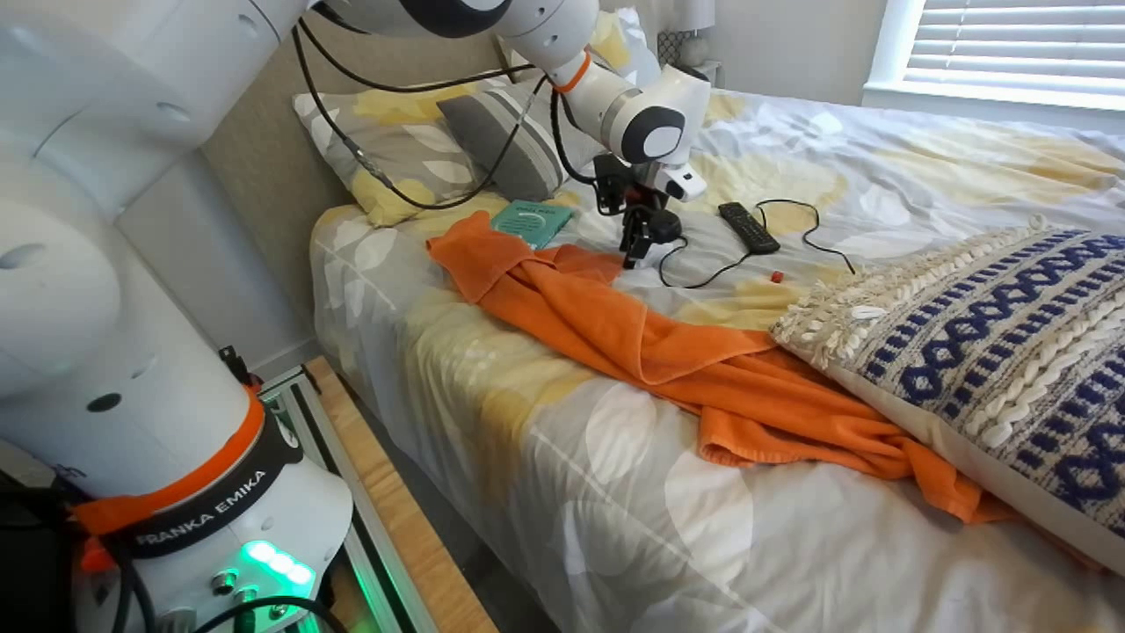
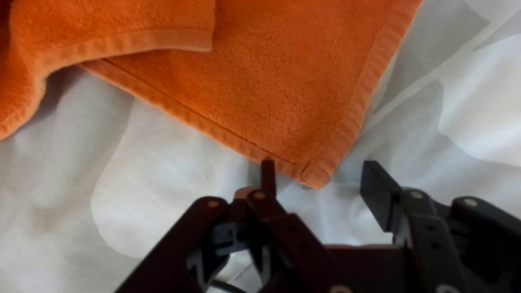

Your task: Spread the right corner of the towel over the bed

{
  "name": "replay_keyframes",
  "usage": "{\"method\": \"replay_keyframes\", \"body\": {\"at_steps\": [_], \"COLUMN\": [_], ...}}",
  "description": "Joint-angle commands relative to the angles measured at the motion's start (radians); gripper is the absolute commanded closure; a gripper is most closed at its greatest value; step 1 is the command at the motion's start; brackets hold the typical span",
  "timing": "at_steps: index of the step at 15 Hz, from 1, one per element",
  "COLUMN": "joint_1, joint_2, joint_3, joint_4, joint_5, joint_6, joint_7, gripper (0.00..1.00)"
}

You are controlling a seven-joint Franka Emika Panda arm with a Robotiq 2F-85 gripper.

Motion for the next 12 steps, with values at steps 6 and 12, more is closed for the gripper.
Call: {"method": "replay_keyframes", "body": {"at_steps": [6,12], "joint_1": [0.019,0.040], "joint_2": [0.050,0.030], "joint_3": [-0.016,-0.019], "joint_4": [0.065,0.053], "joint_5": [-0.018,-0.029], "joint_6": [-0.041,-0.080], "joint_7": [0.076,0.126], "gripper": [0.68,1.00]}}
